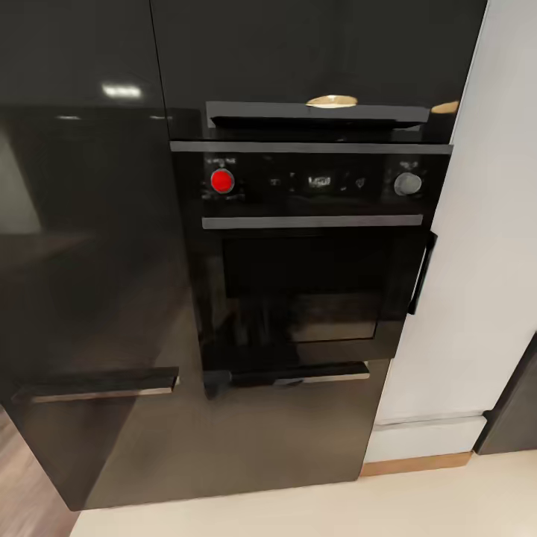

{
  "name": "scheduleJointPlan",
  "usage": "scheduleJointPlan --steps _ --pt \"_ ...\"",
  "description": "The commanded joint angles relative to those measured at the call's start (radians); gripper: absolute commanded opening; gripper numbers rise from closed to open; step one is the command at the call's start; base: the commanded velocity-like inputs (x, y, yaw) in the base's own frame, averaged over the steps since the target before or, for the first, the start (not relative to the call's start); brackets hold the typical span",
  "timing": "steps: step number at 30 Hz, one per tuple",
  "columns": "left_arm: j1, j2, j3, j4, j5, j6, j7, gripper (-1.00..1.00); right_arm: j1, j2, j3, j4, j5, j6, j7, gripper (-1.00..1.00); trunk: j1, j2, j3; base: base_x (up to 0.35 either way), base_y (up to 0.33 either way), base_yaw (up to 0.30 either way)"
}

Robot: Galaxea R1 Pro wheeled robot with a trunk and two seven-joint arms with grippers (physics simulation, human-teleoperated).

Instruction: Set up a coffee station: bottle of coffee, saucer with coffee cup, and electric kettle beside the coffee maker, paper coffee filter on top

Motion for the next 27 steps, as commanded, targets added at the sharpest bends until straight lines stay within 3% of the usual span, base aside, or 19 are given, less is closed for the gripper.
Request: scheduleJointPlan --steps 1,6,13,18,27 --pt "0.006 -0.006 -0.006 -0.006 -0.001 -0.006 -0.001 1.00 -0.006 -0.006 0.002 -0.006 0.005 -0.006 -0.002 1.00 0.000 0.000 0.000 0.000 0.000 0.000" --pt "0.007 -0.007 -0.008 -0.034 0.000 -0.025 -0.001 1.00 -0.035 -0.032 0.002 -0.034 0.005 -0.015 -0.002 1.00 0.000 0.000 0.000 0.000 0.000 0.000" --pt "0.007 -0.007 -0.008 -0.060 0.000 -0.025 -0.001 1.00 -0.074 -0.032 0.002 -0.037 0.005 -0.015 -0.002 1.00 0.000 0.000 0.000 0.000 0.000 0.000" --pt "0.007 -0.007 -0.008 -0.055 0.000 -0.023 -0.001 1.00 -0.071 -0.032 0.002 -0.035 0.005 -0.015 -0.002 1.00 0.000 0.000 0.000 0.000 0.000 0.000" --pt "0.006 -0.021 -0.001 -0.106 -0.005 -0.074 -0.001 1.00 -0.099 -0.055 -0.002 -0.081 -0.002 -0.060 -0.002 1.00 0.000 0.000 0.000 0.000 0.000 0.000"
